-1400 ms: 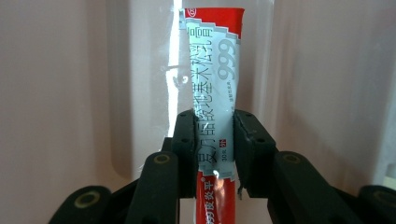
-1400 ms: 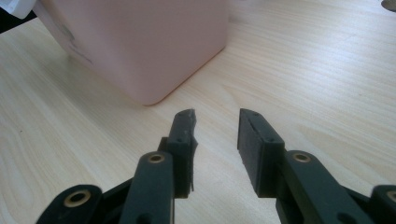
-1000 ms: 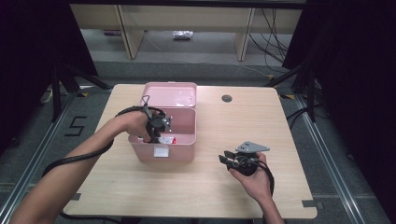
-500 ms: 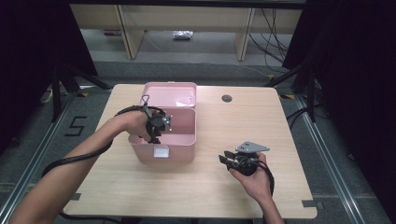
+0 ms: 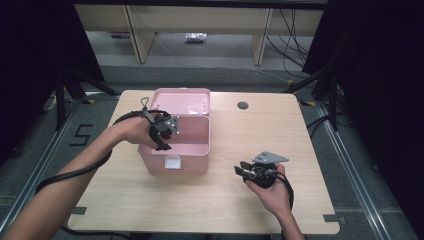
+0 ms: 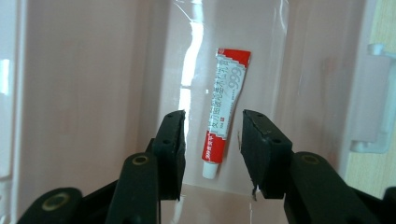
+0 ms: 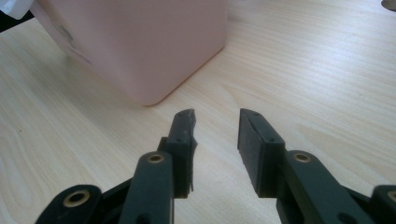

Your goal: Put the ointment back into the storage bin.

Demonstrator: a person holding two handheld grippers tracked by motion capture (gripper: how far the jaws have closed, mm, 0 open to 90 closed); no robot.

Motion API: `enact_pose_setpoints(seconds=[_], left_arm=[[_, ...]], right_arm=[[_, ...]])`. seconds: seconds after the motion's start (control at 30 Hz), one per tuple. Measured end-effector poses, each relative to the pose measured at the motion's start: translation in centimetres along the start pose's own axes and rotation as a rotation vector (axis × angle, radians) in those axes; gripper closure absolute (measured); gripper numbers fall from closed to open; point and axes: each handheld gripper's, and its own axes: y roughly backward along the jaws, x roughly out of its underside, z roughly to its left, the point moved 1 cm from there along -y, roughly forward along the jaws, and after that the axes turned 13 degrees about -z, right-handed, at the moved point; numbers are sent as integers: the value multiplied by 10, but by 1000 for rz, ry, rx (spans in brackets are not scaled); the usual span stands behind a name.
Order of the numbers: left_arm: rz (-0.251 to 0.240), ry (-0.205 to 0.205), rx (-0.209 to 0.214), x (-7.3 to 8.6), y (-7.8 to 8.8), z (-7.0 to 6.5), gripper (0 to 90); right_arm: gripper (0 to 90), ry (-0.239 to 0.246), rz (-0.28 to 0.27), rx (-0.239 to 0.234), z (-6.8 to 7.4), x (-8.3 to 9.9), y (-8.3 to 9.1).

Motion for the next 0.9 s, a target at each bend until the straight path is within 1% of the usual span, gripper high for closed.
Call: enact_pose_setpoints(seconds=[0.07, 0.1, 0.17, 0.2, 0.23, 0.3, 0.33, 0.37, 0.4, 0.43, 0.47, 0.5, 0.53, 0.57, 0.6, 0.63, 0.67, 0.7, 0.73, 0.77, 0.8, 0.83, 0.87, 0.9], left_arm=[[-19, 14, -10, 2, 3, -2, 583], [-23, 9, -16, 3, 5, -2, 579], [-43, 21, -29, 5, 7, -4, 563], [-52, 28, -32, 6, 8, -5, 562], [-64, 38, -35, 7, 10, -6, 556], [-91, 49, -48, 9, 13, -8, 550], [-97, 53, -52, 10, 14, -8, 545], [-115, 61, -61, 11, 14, -10, 541], [-130, 65, -64, 12, 16, -10, 535], [-139, 72, -68, 13, 18, -11, 533], [-153, 84, -72, 14, 19, -12, 530], [-162, 85, -79, 15, 20, -13, 528], [-191, 109, -87, 16, 20, -14, 522], [-196, 107, -90, 17, 22, -14, 518], [-230, 136, -97, 19, 21, -16, 513], [-235, 126, -99, 20, 23, -15, 506], [-255, 142, -106, 21, 24, -15, 495], [-264, 141, -107, 23, 26, -13, 489], [-295, 164, -132, 25, 27, -13, 482], [-314, 182, -134, 26, 28, -12, 470], [-336, 198, -150, 28, 30, -11, 463], [-357, 219, -156, 30, 30, -11, 460], [-368, 231, -165, 32, 31, -10, 454], [-380, 238, -175, 33, 32, -8, 450]], right_arm=[[671, -8, 1, 1, 1, 0, 0], [671, -8, 1, 2, 1, 0, 0], [670, -9, 0, 4, 1, -1, 0], [670, -8, 6, 11, 1, -1, 1], [669, 4, 4, 17, 0, -2, 1], [668, -10, 7, 15, 1, -2, 2], [667, -34, 11, 23, 2, -2, 2], [666, -27, -5, 7, 1, -2, 0], [664, -10, -2, -3, 0, -3, 0], [664, -30, 7, 18, 2, -3, 2], [663, 4, -3, 21, 0, -4, 2], [663, -32, 7, 18, 2, -4, 2], [662, -1, -1, 23, 0, -4, 2], [662, -14, -10, 15, 0, -5, 1], [661, -8, -11, 14, 0, -5, 1], [661, -32, -4, 20, 2, -5, 2], [660, -24, -16, 9, 1, -5, 1], [660, -23, -6, 12, 1, -7, 1], [660, -12, -7, 13, 1, -8, 1], [660, -13, -13, 1, 1, -8, 0], [660, -16, -15, 4, 2, -9, 0], [660, 1, -19, 11, 2, -10, 0], [660, -22, -19, 5, 3, -10, -2], [660, -28, -16, 0, 4, -11, -2]])
